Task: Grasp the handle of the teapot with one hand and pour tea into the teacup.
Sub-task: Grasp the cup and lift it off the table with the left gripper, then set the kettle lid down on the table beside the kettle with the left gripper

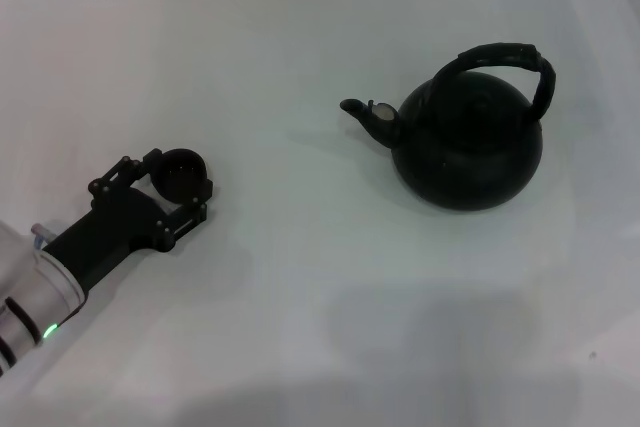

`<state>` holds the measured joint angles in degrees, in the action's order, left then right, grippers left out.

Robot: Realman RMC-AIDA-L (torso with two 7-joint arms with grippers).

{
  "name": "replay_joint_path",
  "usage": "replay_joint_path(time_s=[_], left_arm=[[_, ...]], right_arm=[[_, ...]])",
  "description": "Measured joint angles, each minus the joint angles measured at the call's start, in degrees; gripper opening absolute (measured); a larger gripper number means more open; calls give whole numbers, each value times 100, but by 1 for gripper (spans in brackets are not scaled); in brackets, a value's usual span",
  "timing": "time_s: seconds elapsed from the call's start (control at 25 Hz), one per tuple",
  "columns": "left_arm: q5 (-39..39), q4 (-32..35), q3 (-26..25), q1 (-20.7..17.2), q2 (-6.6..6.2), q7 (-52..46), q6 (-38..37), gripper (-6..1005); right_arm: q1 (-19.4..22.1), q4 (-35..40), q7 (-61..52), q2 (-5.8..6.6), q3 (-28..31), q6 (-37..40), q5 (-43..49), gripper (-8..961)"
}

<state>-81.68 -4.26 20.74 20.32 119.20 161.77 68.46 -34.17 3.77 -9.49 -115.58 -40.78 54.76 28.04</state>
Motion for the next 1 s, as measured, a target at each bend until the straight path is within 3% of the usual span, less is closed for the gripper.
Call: replay_joint_path(time_s=[0.44, 1.0], left_arm=[[188, 3, -1, 48, 14, 4, 511, 695], [705, -400, -7, 547, 38, 4, 533, 695]], right_arm=[[24, 0, 0, 0, 0, 0, 0, 873], [-7, 17, -1, -8, 0, 0, 0, 874]])
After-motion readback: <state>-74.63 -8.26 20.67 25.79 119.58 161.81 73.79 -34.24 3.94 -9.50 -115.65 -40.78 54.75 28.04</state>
